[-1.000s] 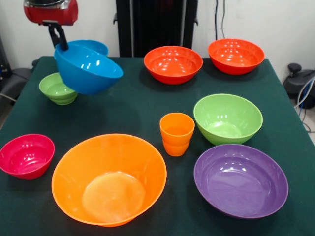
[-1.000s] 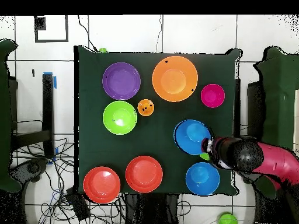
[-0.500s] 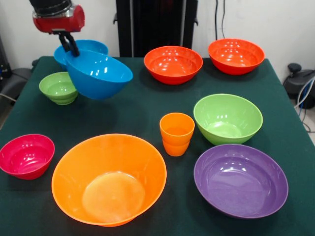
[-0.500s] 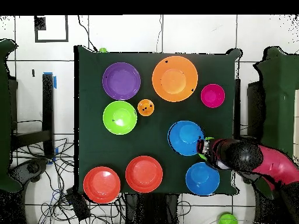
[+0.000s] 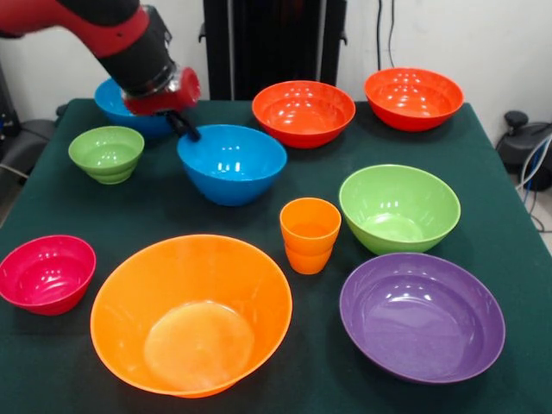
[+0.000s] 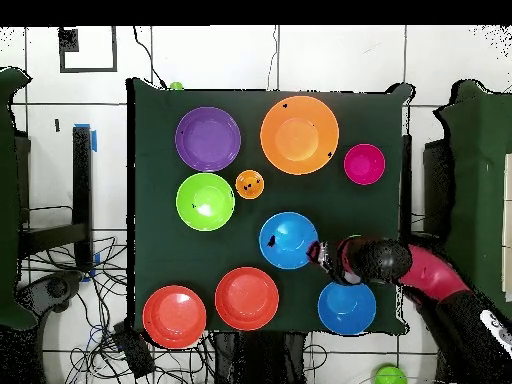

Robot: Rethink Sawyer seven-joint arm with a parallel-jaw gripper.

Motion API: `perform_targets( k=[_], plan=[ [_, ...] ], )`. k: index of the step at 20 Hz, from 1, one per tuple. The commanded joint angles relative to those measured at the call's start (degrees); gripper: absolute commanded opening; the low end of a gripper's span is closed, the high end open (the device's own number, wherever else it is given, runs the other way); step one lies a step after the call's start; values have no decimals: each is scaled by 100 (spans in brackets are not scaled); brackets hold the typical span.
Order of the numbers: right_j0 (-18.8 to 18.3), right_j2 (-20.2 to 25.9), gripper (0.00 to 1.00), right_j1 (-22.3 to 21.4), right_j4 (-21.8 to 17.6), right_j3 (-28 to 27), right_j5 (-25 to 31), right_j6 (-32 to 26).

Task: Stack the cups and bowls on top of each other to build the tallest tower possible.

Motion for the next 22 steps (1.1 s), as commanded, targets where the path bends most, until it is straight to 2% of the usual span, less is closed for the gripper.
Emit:
perform_targets(
  k=[1,5,9,12,17,22],
  plan=[
    [-16,356,0,890,-379,-644,-177,-1500],
    [-262,622,0,990,-396,-506,-31,-1770],
    [-156,708,0,1210,-434,-806,169,-1839],
    [-176,779,0,1090,-270,-785,730,-1923],
    [-289,968,0,1119,-24,-1141,1785,-2424],
    [-160,1069,0,1147,-154,-1508,1975,-2430]
  ],
)
